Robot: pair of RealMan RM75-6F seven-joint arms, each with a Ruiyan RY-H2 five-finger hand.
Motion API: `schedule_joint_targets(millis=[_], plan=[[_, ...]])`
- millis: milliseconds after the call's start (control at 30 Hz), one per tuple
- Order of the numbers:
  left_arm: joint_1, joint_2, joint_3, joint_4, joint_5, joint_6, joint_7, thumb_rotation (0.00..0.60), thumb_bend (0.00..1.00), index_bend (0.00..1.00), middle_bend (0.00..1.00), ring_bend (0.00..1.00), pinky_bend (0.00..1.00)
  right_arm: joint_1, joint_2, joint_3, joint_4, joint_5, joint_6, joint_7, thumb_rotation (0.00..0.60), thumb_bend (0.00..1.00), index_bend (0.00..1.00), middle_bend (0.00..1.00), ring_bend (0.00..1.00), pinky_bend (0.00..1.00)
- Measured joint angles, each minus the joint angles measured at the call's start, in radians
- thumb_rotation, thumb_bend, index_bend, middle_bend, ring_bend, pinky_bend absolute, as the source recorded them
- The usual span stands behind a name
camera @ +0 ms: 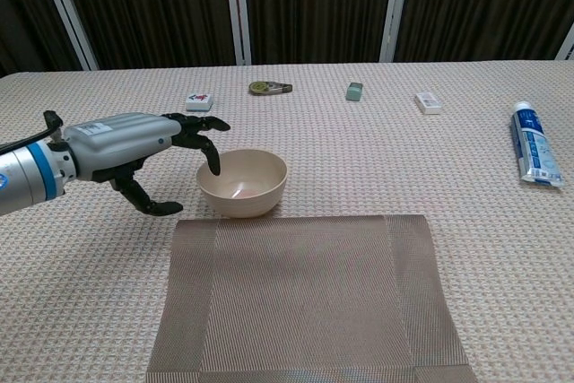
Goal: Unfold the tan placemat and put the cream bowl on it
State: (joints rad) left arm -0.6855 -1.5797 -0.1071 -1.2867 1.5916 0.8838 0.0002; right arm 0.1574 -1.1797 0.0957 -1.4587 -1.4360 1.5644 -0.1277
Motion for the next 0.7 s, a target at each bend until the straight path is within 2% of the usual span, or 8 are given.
schedule_joint_targets(millis=[167, 400, 700], plan=[[-0.024, -0.032, 0.017, 0.045, 0.018, 0.017, -0.026, 0.600, 0.37, 0.46, 0.00, 0.00, 0.00, -0.007, 0.004, 0.005, 0.001, 0.001, 0.000, 0.007, 0.600, 0.00, 0.00, 0.00, 0.00, 0.00], [-0.035, -0.051, 0.025, 0.052, -0.004, 0.009, -0.001, 0.600, 0.49, 0.57, 0.00, 0.00, 0.00, -0.013, 0.011, 0.011, -0.010, -0.012, 0.008, 0.015, 0.600, 0.00, 0.00, 0.00, 0.00, 0.00], [-0.038, -0.042, 0.025, 0.030, -0.033, 0.025, 0.040, 0.600, 0.50, 0.60, 0.00, 0.00, 0.00, -0.018, 0.015, 0.016, -0.016, -0.019, 0.004, 0.021, 0.600, 0.00, 0.00, 0.00, 0.00, 0.00]])
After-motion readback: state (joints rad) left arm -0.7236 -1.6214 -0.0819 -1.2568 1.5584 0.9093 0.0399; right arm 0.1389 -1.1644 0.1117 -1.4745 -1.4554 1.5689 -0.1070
